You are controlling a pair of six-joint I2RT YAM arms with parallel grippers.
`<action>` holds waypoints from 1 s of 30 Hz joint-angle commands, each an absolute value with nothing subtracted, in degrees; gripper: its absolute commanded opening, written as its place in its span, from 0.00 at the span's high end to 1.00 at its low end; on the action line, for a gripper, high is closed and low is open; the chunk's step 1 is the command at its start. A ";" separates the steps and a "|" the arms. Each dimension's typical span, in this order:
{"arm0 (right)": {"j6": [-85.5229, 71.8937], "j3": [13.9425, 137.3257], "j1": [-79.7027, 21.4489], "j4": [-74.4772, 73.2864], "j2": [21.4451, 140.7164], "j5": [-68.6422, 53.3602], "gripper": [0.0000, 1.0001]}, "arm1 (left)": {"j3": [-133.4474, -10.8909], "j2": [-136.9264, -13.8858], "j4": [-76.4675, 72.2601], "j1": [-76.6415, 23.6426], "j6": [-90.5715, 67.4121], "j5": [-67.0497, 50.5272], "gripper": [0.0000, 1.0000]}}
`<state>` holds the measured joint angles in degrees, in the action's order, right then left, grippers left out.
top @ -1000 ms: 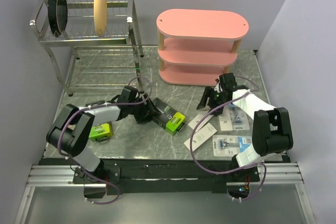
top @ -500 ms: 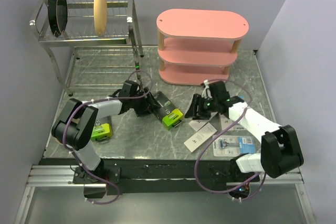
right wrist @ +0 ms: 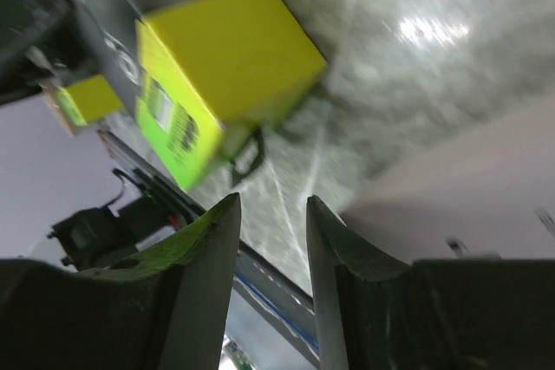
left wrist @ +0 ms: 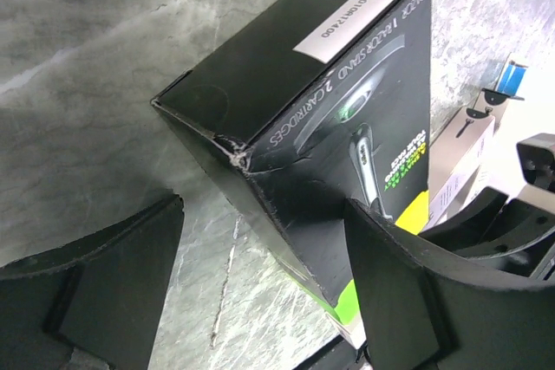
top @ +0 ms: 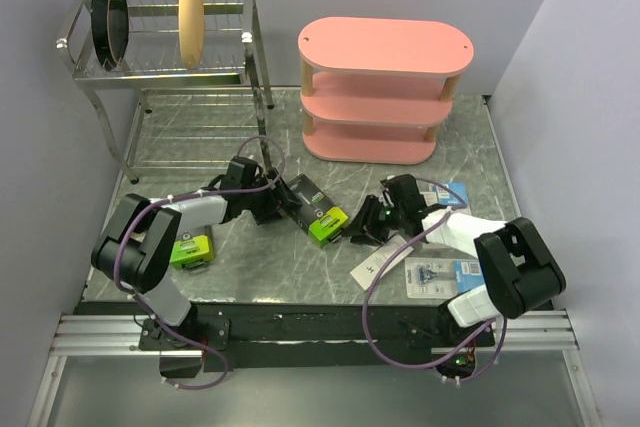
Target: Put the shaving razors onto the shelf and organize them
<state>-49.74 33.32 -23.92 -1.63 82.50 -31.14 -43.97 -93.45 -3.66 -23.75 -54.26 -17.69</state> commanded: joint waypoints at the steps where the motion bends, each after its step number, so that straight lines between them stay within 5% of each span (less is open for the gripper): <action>1: -53.79 34.45 -24.52 7.03 84.19 -32.17 0.58 | -43.33 -91.67 -5.45 -23.55 -54.41 -17.93 0.20; 16: -58.00 36.04 -24.35 10.00 92.90 -34.36 0.65 | -44.65 -93.43 -5.89 -23.55 -54.93 -18.02 0.19; 17: -59.40 35.43 -24.35 17.76 93.42 -37.58 0.67 | -44.47 -93.43 -5.98 -23.55 -55.02 -17.93 0.19; 21: -63.80 34.63 -24.26 24.87 96.06 -39.73 1.00 | -44.03 -93.08 -6.33 -23.55 -55.19 -18.81 0.15; 30: -73.29 31.29 -19.42 33.31 92.99 -41.75 1.00 | -35.61 -89.39 -13.17 -23.47 -68.45 -22.23 0.01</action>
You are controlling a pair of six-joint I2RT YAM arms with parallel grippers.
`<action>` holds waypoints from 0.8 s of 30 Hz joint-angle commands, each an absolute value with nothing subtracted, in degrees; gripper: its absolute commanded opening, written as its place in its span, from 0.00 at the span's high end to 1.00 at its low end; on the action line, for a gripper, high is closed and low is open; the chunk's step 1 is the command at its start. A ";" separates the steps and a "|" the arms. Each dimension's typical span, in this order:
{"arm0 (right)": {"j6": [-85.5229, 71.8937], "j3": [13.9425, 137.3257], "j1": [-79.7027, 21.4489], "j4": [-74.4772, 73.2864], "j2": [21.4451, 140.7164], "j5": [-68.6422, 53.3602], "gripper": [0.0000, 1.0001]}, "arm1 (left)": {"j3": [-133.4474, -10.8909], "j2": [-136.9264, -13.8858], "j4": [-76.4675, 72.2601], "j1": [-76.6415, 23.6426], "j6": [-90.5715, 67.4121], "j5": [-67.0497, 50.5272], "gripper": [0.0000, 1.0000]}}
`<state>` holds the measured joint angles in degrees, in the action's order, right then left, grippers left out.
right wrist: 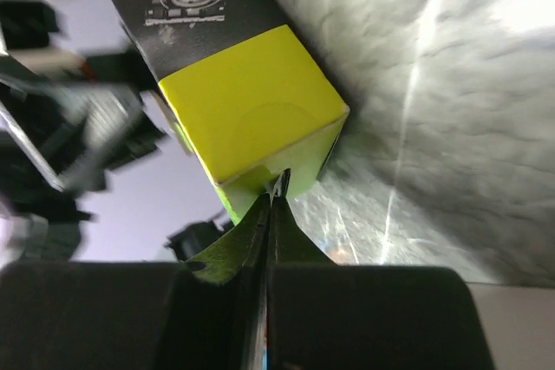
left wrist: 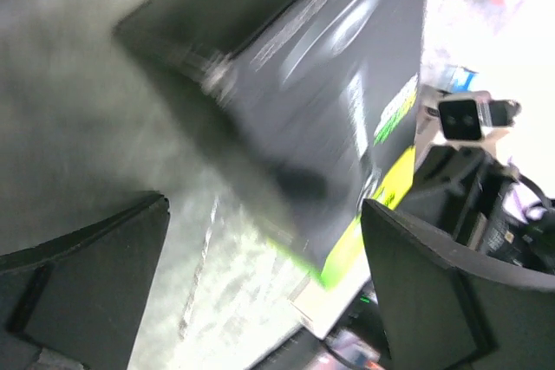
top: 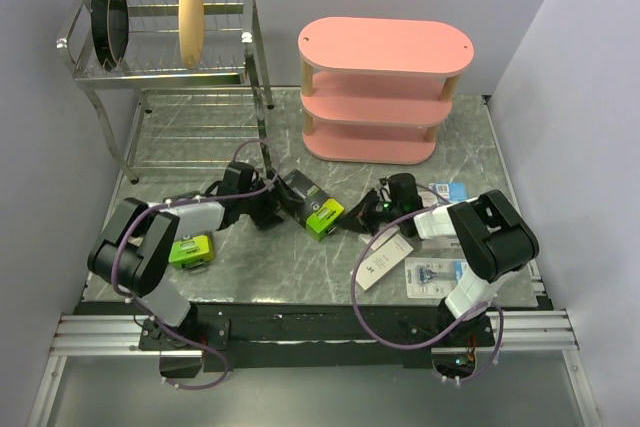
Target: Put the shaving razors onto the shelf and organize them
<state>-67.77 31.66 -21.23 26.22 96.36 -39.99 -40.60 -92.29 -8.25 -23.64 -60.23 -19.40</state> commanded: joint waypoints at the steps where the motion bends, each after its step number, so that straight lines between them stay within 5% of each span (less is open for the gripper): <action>1: -74.34 31.20 -19.34 32.79 92.55 -40.79 1.00 | -34.73 -89.38 -13.71 -23.55 -70.90 -22.93 0.01; 13: -80.51 31.82 -23.64 33.14 91.58 -37.62 1.00 | -38.58 -97.73 -19.07 -27.86 -85.95 -27.24 0.01; 19: -79.28 31.82 -25.05 30.15 90.97 -36.83 1.00 | -39.73 -97.74 -20.75 -28.57 -84.29 -27.34 0.25; 24: -76.74 34.70 -25.49 26.55 91.23 -37.00 0.97 | -39.99 -95.37 -16.53 -27.16 -75.10 -25.49 0.57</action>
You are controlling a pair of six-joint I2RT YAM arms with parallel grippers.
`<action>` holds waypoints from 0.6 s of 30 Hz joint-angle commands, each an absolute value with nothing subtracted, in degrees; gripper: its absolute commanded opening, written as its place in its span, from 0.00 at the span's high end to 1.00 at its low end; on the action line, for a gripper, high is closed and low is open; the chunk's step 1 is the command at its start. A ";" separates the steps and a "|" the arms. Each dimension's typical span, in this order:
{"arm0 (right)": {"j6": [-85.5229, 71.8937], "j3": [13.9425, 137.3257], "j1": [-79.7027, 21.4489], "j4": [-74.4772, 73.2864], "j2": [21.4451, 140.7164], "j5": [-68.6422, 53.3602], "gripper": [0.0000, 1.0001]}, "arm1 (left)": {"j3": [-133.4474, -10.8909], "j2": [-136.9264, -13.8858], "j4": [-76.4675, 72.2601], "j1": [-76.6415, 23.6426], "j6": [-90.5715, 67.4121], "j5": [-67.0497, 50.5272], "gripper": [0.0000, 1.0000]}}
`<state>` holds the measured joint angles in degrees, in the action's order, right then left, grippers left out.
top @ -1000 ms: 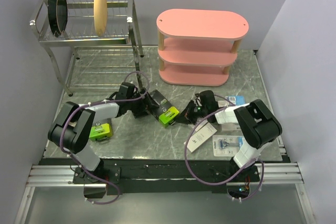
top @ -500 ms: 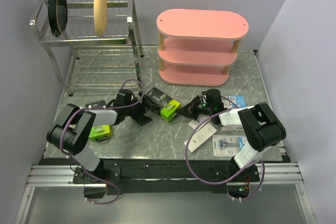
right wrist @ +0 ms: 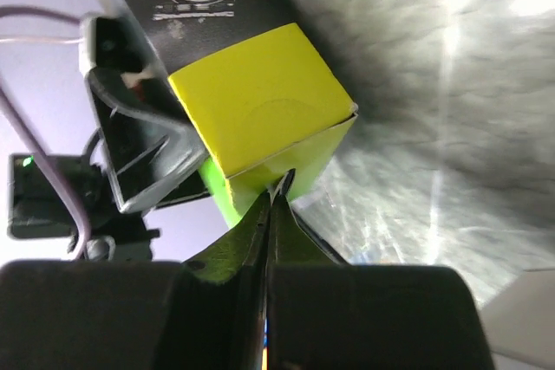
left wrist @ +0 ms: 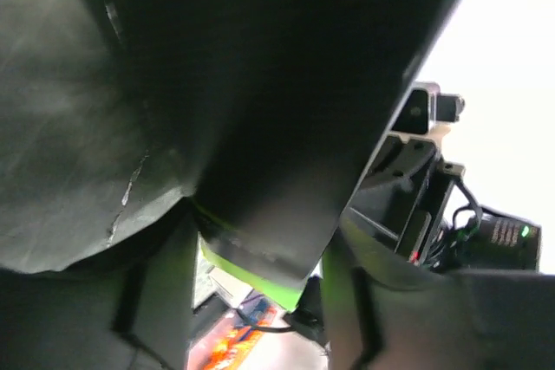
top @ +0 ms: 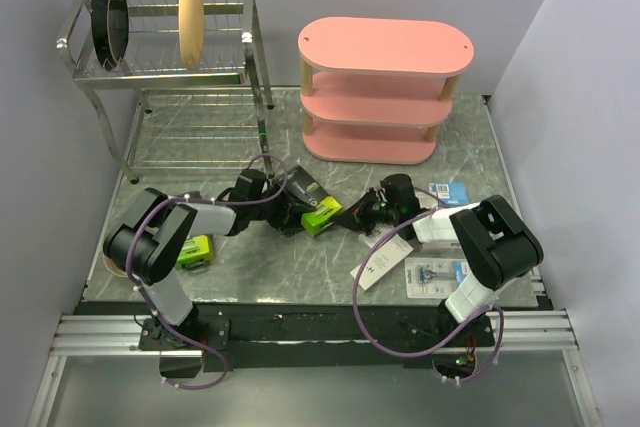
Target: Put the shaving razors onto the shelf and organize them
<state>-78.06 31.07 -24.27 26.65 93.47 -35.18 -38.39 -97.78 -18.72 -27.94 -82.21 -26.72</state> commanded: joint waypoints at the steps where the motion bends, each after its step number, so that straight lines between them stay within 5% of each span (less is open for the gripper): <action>1: -75.68 35.50 -25.14 25.06 90.88 -37.18 0.88 | -40.51 -94.40 -15.39 -26.81 -72.62 -25.05 0.66; 2: -72.98 36.12 -24.70 23.66 90.18 -37.96 0.71 | -40.69 -93.79 -13.47 -26.20 -69.99 -24.70 0.69; 5: -62.99 39.89 -22.15 16.64 87.90 -41.39 0.46 | -40.61 -91.68 -11.34 -26.02 -59.00 -24.17 0.79; 12: -42.73 45.78 -15.66 -2.44 81.39 -45.18 0.39 | -39.64 -87.36 -13.62 -26.28 -40.97 -30.31 0.83; 18: -30.07 48.78 -8.36 -15.37 76.30 -40.18 0.38 | -47.88 -92.53 -17.67 -26.98 -41.48 -43.23 0.82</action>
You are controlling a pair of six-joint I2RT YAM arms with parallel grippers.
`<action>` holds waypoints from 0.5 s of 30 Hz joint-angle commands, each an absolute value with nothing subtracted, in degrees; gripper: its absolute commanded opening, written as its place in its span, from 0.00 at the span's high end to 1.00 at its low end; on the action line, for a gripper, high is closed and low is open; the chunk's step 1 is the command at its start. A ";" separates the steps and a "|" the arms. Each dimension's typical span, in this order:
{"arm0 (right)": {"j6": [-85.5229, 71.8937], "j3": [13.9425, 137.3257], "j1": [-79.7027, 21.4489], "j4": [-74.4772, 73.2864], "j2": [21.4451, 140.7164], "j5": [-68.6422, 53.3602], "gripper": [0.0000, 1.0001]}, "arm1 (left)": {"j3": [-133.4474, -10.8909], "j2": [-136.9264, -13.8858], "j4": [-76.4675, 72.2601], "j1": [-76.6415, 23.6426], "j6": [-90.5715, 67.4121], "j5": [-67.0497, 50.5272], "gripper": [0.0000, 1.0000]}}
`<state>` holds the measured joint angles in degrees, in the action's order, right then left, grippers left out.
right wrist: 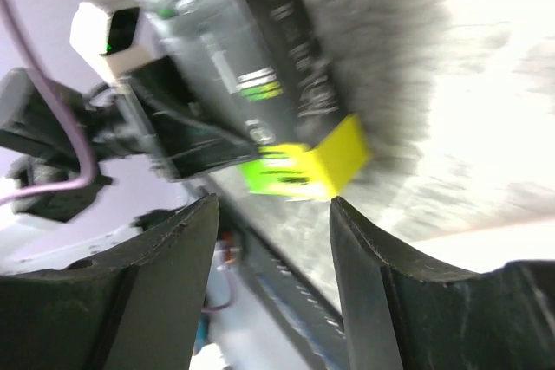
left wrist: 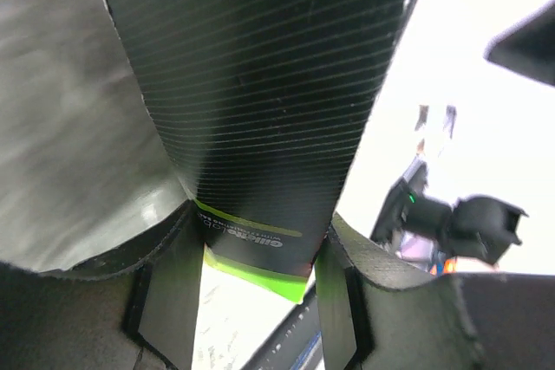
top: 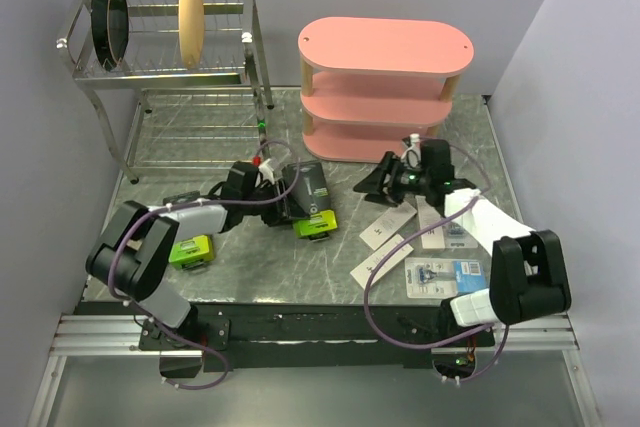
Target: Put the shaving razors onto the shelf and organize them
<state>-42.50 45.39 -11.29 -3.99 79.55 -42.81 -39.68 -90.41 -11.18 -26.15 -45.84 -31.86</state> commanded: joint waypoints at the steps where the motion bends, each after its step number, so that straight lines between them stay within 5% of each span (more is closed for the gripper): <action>1: -29.45 48.78 -7.04 -16.51 75.07 -39.56 0.38 | -52.25 -95.86 -16.45 -27.68 -41.22 -44.72 0.82; 15: -31.11 42.98 -1.06 -13.89 68.29 -35.77 0.39 | -73.38 -118.12 -18.28 -28.83 -48.87 -48.08 0.75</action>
